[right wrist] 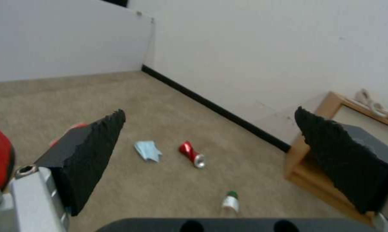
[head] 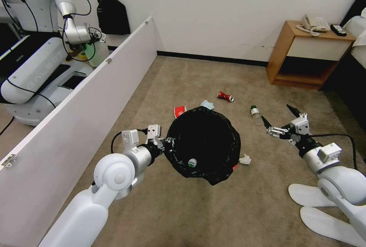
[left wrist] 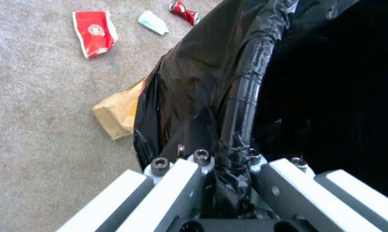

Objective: Pick up the trash bin and place the garbage on the floor into it.

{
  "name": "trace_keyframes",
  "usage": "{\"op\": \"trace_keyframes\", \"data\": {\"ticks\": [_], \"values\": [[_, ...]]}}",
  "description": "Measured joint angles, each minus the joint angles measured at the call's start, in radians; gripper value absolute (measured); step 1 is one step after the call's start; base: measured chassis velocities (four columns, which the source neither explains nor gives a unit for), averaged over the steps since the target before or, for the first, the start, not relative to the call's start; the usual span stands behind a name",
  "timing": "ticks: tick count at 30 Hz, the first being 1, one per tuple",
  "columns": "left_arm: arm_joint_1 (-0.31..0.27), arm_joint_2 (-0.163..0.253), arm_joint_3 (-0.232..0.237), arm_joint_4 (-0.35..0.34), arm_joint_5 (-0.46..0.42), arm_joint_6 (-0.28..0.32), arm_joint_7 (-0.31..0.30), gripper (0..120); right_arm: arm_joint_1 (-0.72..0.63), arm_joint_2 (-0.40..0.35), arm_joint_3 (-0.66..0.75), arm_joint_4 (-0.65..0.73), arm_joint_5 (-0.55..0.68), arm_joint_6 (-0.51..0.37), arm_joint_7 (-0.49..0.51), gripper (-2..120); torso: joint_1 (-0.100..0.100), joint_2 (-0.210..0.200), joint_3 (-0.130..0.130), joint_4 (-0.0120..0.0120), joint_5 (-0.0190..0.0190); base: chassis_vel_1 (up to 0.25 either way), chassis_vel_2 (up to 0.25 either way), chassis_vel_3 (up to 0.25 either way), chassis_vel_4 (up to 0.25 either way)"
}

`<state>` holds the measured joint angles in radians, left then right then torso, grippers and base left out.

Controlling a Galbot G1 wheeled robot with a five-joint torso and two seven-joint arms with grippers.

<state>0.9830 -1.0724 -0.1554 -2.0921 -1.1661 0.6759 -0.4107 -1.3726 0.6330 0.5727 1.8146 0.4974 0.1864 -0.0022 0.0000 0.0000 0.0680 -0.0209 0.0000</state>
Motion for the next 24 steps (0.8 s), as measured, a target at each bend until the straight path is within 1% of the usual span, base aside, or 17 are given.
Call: {"op": "trace_keyframes", "data": {"ticks": [5,8,16,17,21,22,24], "values": [[0.013,0.007,-0.013,-0.006,0.005,0.000,0.007,0,-0.063,-0.026,0.081,-0.007,-0.012,-0.023,-0.058,100,0.000,0.000,0.000,0.0000,0.0000,0.000,0.000,0.000,0.000],[0.026,0.009,-0.023,-0.011,0.011,0.000,0.012,0,-0.074,-0.037,0.099,-0.012,-0.015,-0.027,-0.072,100,0.000,0.000,0.000,0.0000,-0.0001,0.000,0.000,0.000,0.000],[0.065,0.014,-0.048,-0.031,0.026,0.000,0.022,0,-0.079,-0.053,0.104,-0.030,-0.019,-0.039,-0.092,100,0.000,0.000,0.000,0.0002,0.0000,0.000,0.000,0.000,0.000],[0.075,0.017,-0.057,-0.037,0.028,0.000,0.025,0,-0.090,-0.060,0.114,-0.036,-0.022,-0.046,-0.104,100,0.000,0.000,0.000,0.0003,0.0000,0.000,0.000,0.000,0.000],[0.087,0.023,-0.070,-0.045,0.030,0.000,0.029,0,-0.107,-0.067,0.129,-0.050,-0.029,-0.053,-0.132,100,0.000,0.000,0.000,0.0001,-0.0001,0.000,0.000,0.000,0.000],[0.095,0.026,-0.080,-0.051,0.032,0.000,0.033,0,-0.115,-0.074,0.137,-0.067,-0.034,-0.055,-0.156,100,0.000,0.000,0.000,-0.0001,0.0002,0.000,0.000,0.000,0.000],[0.099,0.027,-0.083,-0.053,0.033,0.000,0.036,0,-0.116,-0.078,0.138,-0.076,-0.035,-0.055,-0.165,100,0.000,0.000,0.000,-0.0001,-0.0001,0.000,0.000,0.000,0.000]]}}
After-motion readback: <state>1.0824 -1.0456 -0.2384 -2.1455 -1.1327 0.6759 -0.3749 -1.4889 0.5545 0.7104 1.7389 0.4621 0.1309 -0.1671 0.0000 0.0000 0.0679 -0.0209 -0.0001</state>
